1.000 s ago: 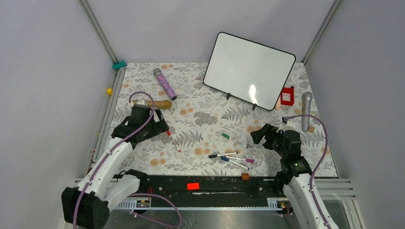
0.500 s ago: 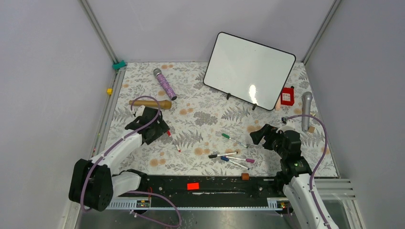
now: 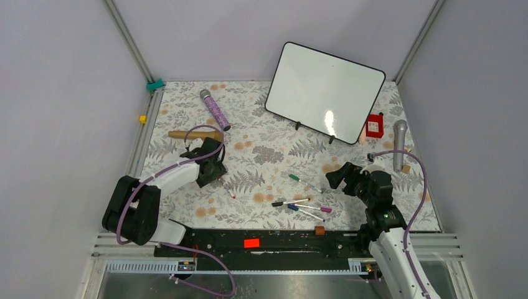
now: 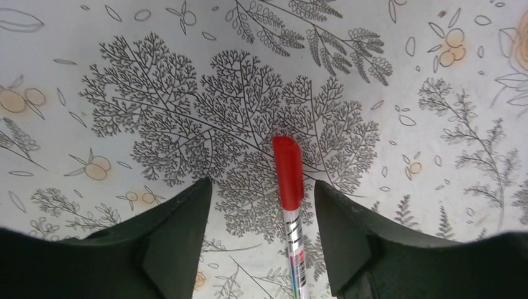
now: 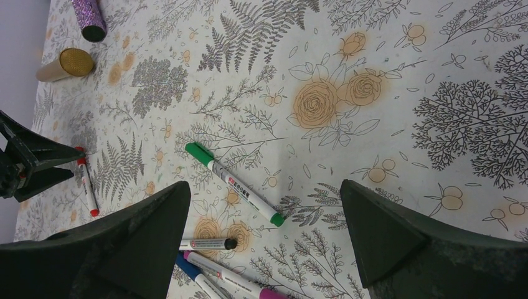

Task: Write a sentence on the whiteboard
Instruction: Pick up the whiteboard marker from the corner of the board, then open the whiteboard marker from the pen cap.

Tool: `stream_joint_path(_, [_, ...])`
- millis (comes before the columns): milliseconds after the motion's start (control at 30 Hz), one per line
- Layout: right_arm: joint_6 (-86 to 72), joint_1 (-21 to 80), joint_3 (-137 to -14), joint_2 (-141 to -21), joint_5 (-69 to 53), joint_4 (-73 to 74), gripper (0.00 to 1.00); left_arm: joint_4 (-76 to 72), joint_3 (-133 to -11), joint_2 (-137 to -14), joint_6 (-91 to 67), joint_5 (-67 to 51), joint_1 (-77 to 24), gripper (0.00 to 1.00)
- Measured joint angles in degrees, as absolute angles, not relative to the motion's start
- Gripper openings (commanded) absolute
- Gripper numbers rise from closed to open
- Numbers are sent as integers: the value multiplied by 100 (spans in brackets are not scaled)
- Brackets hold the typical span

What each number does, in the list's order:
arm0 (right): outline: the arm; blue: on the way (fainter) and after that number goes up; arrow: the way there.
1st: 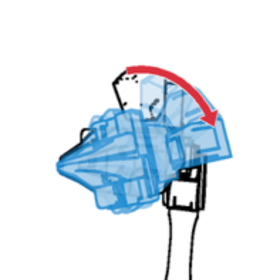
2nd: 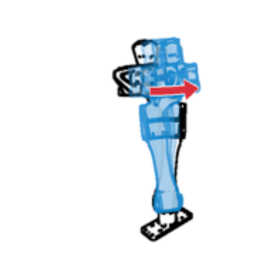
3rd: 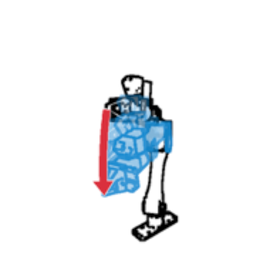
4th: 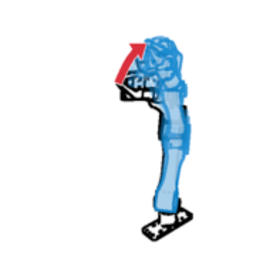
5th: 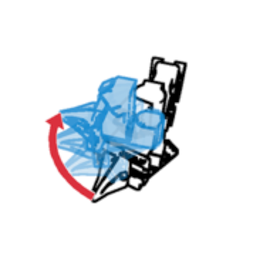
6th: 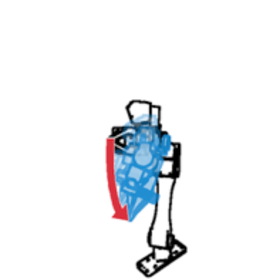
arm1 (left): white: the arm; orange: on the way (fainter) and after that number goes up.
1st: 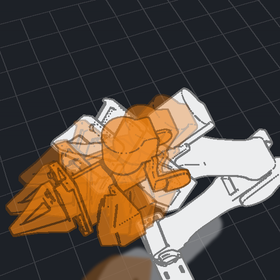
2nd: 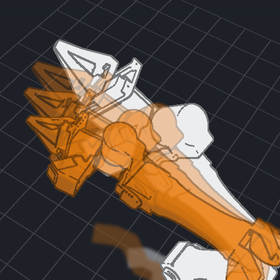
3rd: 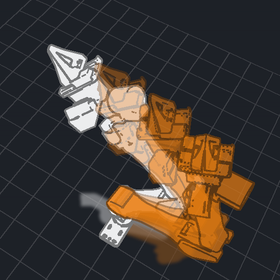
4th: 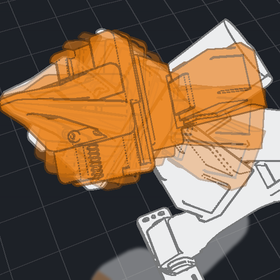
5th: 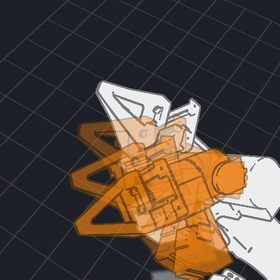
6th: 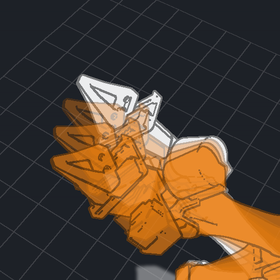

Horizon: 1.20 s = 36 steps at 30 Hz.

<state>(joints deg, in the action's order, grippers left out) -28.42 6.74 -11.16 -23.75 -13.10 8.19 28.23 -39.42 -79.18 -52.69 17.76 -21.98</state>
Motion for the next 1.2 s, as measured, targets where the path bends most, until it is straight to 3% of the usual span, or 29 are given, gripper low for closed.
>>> stream_joint_path(167, [-2860,674,-1096,-2364,-1310,810,99,2862,-4056,-8138,-5277,1927,-2338,54])
stream_joint_path(367, [-2832,676,-1096,-2617,-1466,797,94,2825,-4086,-8213,-5419,2023,-2375,8])
stream_joint_path(433, [-2829,681,-1111,-2749,-1584,808,94,2794,-4075,-8211,-5478,2016,-2379,0])
stream_joint_path(633, [-2832,1129,-1514,-3074,-1682,829,95,2624,-3830,-7806,-5612,1730,-2386,0])
stream_joint_path(1200, [-3693,5400,-3277,-6643,198,-1260,90,2292,-3089,-5183,-7041,204,-2390,0])
